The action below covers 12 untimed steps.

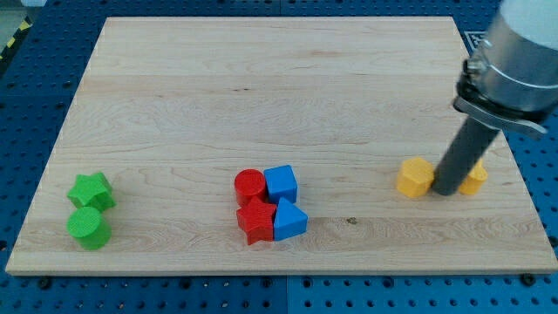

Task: Move the yellow hexagon to the top left side of the red circle

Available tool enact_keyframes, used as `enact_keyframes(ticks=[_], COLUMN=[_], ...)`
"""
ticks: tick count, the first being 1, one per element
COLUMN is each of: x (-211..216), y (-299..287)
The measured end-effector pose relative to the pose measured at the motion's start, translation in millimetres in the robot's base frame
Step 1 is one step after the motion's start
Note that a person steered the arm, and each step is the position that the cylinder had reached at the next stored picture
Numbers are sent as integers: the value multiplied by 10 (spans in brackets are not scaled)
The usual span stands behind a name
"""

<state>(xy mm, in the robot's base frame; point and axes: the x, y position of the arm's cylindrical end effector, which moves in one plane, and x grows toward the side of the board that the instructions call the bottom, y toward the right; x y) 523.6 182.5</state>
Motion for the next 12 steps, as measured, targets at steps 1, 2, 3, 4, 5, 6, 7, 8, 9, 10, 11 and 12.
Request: enact_keyframes(ticks=[1, 2, 3, 4, 5, 6, 7, 8, 9, 10, 11, 12], x=[-209, -236, -17, 69, 55, 7, 7, 7, -90, -267, -132, 68], y=[-345, -391, -271, -262, -504, -713, -714, -794, -944, -1012, -906, -613])
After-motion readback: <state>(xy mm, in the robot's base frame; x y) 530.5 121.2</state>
